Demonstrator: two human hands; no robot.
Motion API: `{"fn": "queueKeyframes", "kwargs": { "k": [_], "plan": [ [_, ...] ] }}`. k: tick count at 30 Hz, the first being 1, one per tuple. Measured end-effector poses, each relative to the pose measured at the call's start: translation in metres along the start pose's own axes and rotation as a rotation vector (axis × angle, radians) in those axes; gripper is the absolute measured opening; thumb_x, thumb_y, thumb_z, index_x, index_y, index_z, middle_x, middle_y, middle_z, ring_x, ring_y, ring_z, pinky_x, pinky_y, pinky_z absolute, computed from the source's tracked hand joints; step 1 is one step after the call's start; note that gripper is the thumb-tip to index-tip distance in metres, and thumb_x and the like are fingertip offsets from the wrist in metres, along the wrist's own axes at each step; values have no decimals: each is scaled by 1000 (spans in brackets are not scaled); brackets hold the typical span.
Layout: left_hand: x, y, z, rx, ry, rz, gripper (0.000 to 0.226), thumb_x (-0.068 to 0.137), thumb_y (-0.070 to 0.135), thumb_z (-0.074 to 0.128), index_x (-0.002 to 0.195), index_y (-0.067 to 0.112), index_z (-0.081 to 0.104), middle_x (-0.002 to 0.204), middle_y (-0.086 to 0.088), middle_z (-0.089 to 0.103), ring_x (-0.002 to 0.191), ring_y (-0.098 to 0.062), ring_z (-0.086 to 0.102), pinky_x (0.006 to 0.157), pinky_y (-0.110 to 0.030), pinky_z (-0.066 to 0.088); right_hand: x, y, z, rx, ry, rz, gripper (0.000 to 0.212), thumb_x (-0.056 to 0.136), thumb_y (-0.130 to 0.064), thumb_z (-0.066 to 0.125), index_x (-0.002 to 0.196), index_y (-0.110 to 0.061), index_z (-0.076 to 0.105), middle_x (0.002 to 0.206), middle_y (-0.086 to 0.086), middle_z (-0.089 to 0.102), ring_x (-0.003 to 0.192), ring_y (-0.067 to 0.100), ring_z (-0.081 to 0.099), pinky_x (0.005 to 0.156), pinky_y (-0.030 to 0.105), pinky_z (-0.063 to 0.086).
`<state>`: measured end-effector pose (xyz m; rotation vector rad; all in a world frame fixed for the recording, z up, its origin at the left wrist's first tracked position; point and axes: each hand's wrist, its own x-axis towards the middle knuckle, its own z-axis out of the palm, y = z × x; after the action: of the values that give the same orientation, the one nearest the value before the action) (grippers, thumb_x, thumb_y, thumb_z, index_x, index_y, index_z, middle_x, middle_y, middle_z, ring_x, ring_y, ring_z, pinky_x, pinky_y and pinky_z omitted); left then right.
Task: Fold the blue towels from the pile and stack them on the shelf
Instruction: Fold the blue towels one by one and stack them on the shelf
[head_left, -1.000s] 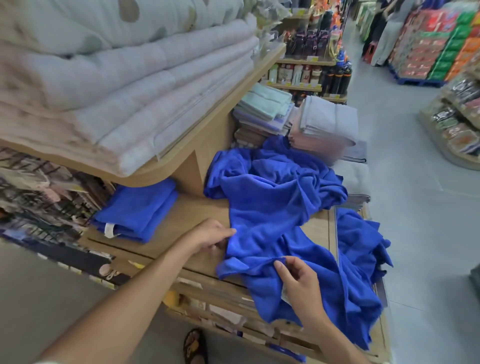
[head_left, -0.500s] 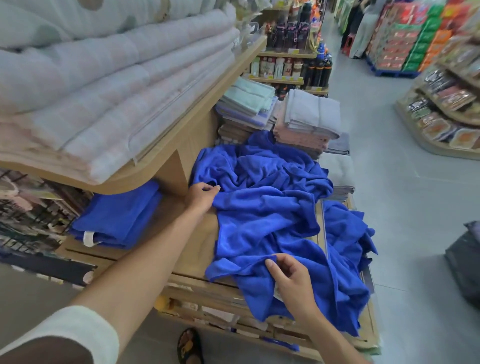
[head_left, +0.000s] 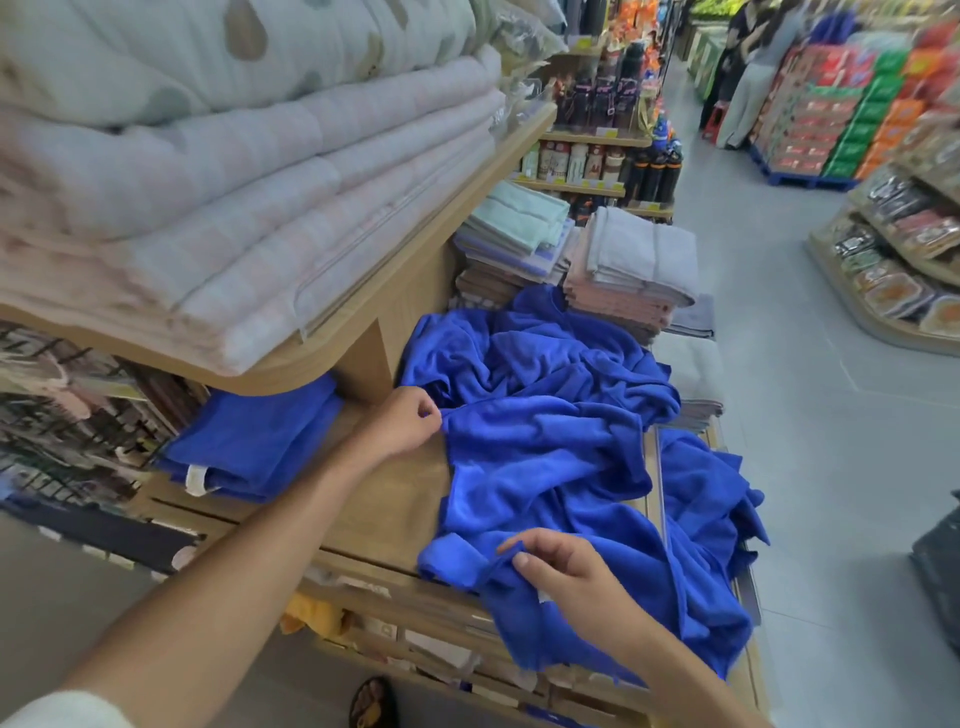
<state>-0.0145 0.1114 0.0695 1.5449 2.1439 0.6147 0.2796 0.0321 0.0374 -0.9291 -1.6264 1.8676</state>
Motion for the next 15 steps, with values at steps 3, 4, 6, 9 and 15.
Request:
{"fn": "queueKeyframes", "kwargs": {
  "k": [3, 4, 6, 9, 15],
  "plan": [
    [-10, 23, -16, -188, 58, 160, 16, 94, 12, 64, 82, 22, 63, 80, 11, 66, 71, 1, 59, 72, -26, 46, 5, -49, 3, -121, -148, -108, 21, 99, -22, 59, 98, -30, 78, 85, 11, 62, 77, 23, 43, 69, 36, 33],
    [-15, 35, -22, -308, 45, 189, 17, 95, 8, 63, 85, 21, 62, 80, 9, 65, 67, 5, 58, 70, -23, 45, 8, -67, 3, -180, -182, -160, 22, 98, -23, 59, 99, -33, 78, 81, 17, 58, 73, 23, 41, 67, 34, 31],
    [-28, 58, -32, -532, 19, 205, 16, 97, 4, 62, 89, 18, 63, 83, 2, 66, 70, 2, 58, 71, -22, 45, 14, -98, 1, -298, -192, -278, 21, 99, -21, 61, 102, -34, 78, 83, 16, 61, 66, 17, 45, 64, 27, 36],
    [-54, 85, -41, -818, -83, 143, 11, 99, 12, 63, 95, 20, 70, 92, -4, 66, 87, -15, 57, 78, -36, 47, 28, -126, -3, -377, -27, -391, 21, 98, -13, 68, 104, -29, 79, 90, 3, 71, 70, 18, 57, 69, 26, 46],
    [-91, 106, -39, -1325, -374, 54, 16, 94, 6, 66, 109, 13, 68, 100, -9, 75, 82, -17, 73, 72, -27, 60, 44, -137, -9, -388, 283, -489, 20, 88, -11, 78, 87, -30, 73, 84, -13, 74, 71, 4, 66, 67, 18, 52]
  ]
}}
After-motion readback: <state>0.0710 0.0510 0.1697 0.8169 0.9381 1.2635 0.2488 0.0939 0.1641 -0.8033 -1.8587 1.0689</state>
